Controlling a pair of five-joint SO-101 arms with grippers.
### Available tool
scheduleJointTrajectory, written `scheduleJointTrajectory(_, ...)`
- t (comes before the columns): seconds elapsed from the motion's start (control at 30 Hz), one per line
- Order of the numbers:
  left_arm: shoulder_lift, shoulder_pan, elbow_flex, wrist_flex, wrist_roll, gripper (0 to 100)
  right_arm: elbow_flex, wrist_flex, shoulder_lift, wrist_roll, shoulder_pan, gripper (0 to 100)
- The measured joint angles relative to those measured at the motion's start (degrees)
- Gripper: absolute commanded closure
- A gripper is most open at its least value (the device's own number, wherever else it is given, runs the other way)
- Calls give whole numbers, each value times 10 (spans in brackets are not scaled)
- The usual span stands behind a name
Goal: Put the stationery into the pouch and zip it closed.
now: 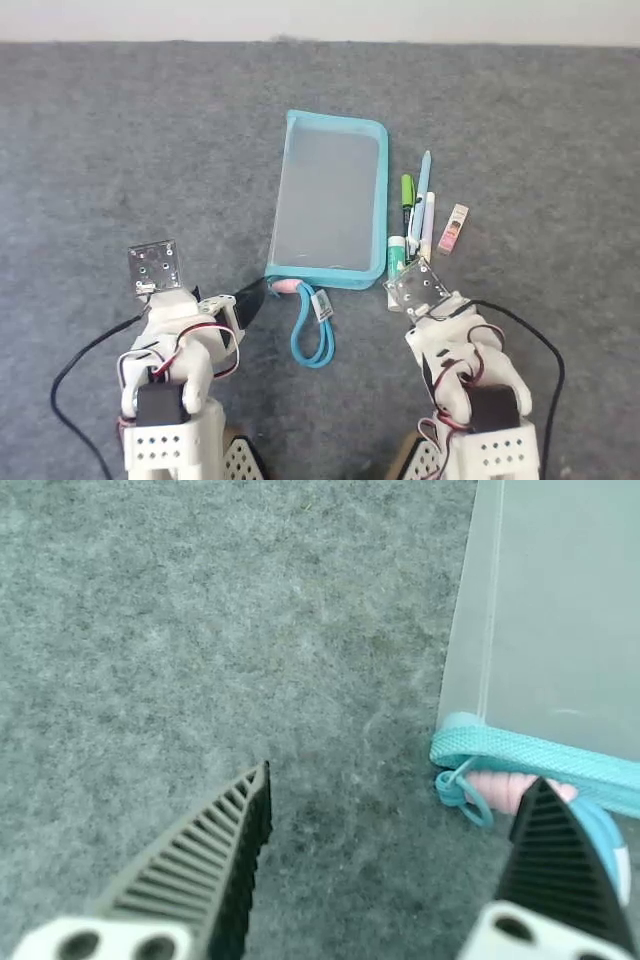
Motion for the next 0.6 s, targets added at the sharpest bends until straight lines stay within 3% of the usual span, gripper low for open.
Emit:
scheduleJointTrajectory(0.23,0,0,0,0,0,639,-167,40,100,-31,-47,983)
scheduleJointTrajectory(0.47,0,0,0,0,0,639,-382,14,451,-140,-224,981)
scheduleJointTrajectory(0.6,0,0,0,0,0,639,-441,-34,637,-161,-310,967)
